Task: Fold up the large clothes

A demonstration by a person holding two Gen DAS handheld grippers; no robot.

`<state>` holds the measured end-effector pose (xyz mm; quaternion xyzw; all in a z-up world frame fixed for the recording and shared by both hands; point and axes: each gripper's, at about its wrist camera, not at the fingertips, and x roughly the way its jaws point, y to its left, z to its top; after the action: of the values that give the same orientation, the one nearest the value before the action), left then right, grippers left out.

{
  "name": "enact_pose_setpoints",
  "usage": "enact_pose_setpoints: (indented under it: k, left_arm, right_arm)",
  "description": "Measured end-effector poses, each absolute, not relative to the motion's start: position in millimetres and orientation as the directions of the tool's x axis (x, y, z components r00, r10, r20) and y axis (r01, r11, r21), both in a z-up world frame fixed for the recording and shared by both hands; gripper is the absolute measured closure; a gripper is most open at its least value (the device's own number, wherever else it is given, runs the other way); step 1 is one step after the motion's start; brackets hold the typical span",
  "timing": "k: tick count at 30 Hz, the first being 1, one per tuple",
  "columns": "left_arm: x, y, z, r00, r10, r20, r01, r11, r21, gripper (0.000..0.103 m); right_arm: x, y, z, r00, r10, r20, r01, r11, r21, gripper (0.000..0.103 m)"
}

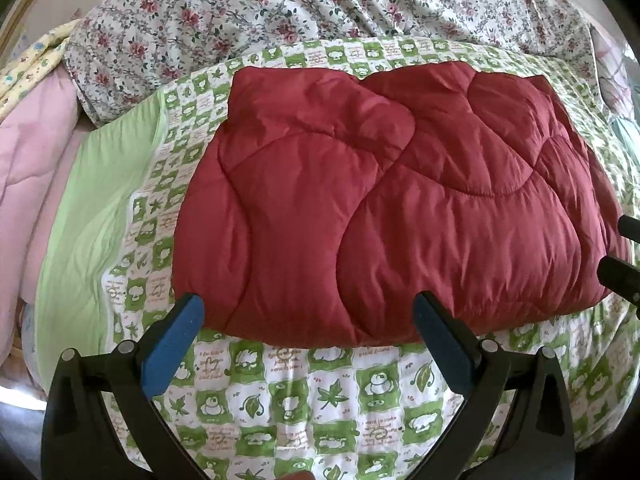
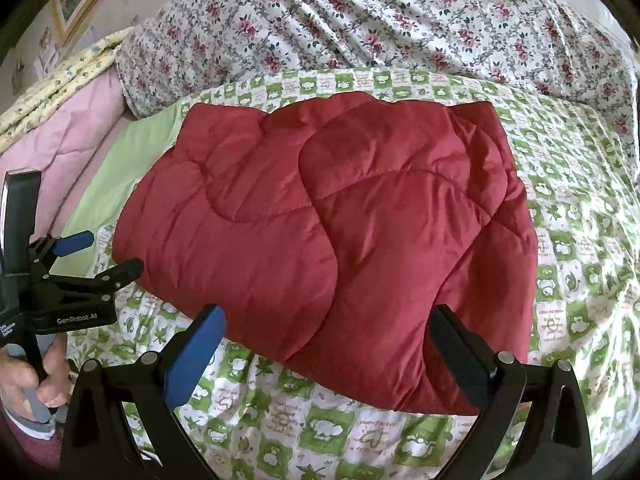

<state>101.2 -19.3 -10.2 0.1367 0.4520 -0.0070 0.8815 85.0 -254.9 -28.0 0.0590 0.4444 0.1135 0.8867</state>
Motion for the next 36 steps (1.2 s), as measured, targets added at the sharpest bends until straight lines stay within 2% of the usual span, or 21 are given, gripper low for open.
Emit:
enact_pose_setpoints:
  k: [36]
  left_arm:
    - [102.4, -22.0, -6.8, 0.603, 0.112, -0.790, 0.136, 0.961, 0.240, 0.000]
  right_arm:
    - [91.3, -255.4, -26.0, 0.579, 0.257, -0.773, -0.161, 0.966, 0.201, 0.001]
